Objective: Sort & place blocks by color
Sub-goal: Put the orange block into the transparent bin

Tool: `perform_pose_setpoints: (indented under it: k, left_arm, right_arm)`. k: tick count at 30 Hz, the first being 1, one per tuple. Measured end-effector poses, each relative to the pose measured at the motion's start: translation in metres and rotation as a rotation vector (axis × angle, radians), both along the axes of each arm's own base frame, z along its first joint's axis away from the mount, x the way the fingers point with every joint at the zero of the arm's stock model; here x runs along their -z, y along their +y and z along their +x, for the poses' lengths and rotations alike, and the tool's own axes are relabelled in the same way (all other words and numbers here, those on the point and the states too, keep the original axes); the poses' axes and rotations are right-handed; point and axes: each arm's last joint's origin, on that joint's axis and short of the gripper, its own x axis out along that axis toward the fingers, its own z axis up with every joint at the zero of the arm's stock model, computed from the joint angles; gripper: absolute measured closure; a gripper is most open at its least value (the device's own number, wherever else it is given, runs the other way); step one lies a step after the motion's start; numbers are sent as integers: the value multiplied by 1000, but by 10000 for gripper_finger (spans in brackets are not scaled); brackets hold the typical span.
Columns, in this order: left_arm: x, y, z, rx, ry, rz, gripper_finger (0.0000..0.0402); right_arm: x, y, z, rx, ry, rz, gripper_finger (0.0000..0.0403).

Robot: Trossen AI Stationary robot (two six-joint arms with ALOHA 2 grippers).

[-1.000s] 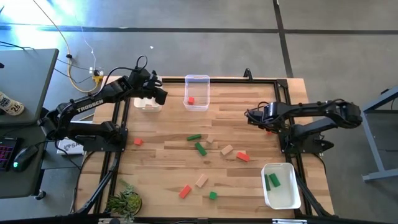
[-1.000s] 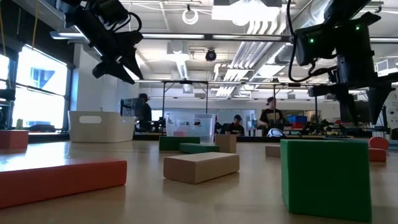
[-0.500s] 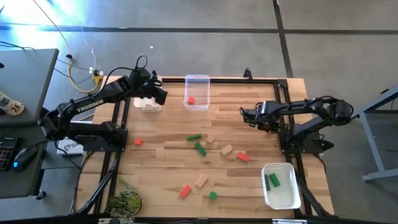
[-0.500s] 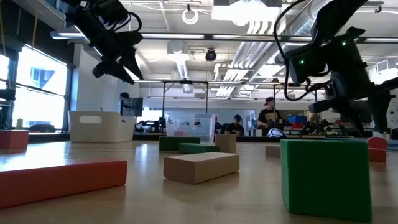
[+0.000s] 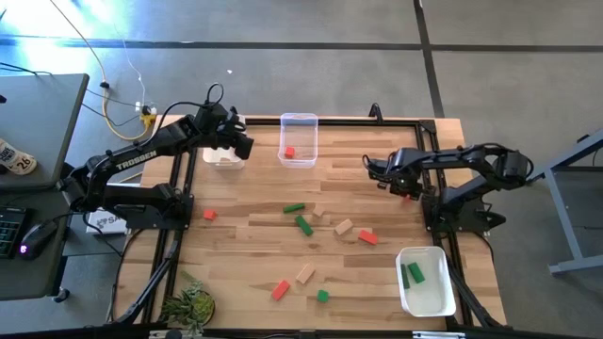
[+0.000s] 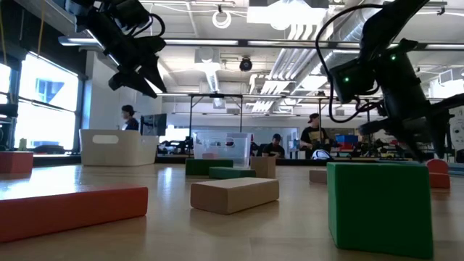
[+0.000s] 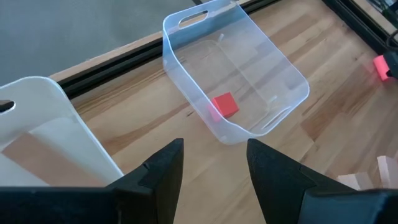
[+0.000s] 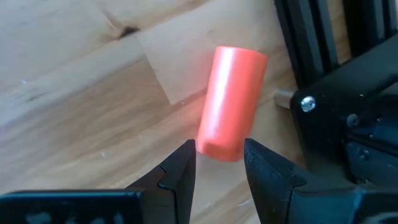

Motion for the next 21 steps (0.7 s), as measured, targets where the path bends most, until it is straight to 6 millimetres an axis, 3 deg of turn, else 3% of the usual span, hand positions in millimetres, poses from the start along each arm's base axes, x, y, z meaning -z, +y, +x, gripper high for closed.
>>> perform_pose_setpoints:
  k: [12,21]
  left_arm:
    - [0,0,0,7,5,5,238]
    - [-1,1,0,7,-2,12,238]
  right_arm:
    - [0,-5,-3,22,3,24,279]
    - [17,1,-15,41,21,55,278]
